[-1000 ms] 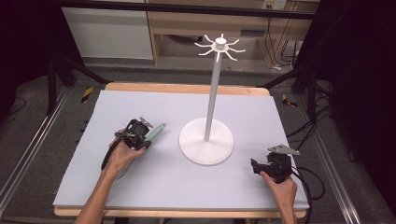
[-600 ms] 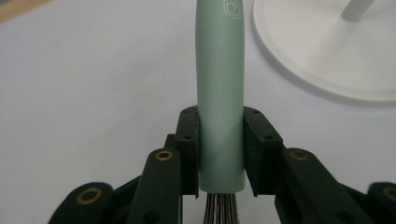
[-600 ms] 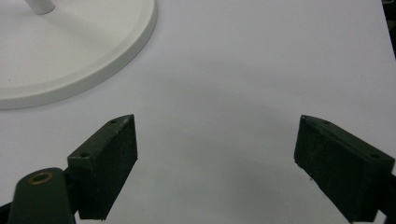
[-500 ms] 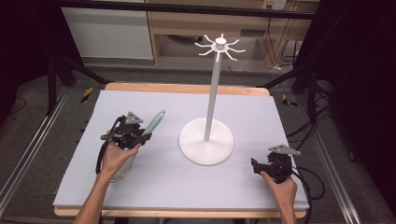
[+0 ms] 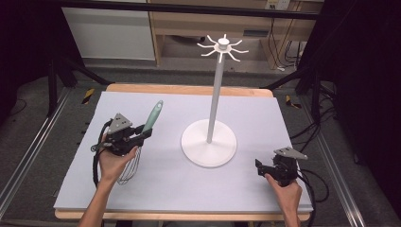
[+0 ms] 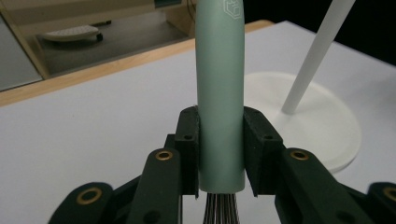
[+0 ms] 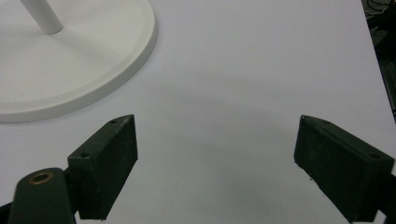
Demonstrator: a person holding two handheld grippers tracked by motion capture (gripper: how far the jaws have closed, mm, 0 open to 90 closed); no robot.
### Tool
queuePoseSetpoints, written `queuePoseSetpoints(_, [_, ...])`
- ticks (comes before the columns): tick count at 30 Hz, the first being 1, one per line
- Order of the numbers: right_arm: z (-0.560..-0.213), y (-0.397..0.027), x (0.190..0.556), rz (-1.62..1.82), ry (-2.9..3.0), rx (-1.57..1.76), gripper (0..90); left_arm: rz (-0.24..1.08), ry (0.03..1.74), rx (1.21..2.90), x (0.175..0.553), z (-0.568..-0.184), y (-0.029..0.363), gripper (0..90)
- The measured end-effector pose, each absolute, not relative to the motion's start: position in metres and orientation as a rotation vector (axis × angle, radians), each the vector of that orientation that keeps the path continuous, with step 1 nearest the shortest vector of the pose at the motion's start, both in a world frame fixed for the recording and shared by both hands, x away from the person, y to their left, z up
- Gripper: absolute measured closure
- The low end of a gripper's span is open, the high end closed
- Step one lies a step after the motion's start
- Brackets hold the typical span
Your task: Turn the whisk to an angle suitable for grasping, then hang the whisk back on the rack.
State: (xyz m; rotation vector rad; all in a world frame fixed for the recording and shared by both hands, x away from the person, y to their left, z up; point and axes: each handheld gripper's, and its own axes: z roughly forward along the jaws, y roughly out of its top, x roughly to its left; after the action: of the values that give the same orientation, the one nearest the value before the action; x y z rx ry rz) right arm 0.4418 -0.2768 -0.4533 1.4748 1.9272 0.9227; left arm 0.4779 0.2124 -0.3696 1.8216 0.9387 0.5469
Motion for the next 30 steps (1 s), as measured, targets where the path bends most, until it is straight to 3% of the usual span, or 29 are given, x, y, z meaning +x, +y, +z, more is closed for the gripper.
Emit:
queuePoseSetpoints(18, [-0.450,-0.271,0.441,0.920,1.918,1.439,13.9,0.511,0.787,1.627,0.451,-0.334,0.212,68.8])
queuePoseSetpoints(30, [-0.451,-0.270,0.440,0.909,1.927,1.429,13.9,0.509,0.703,1.587,0.439,-0.309,0.204,68.9])
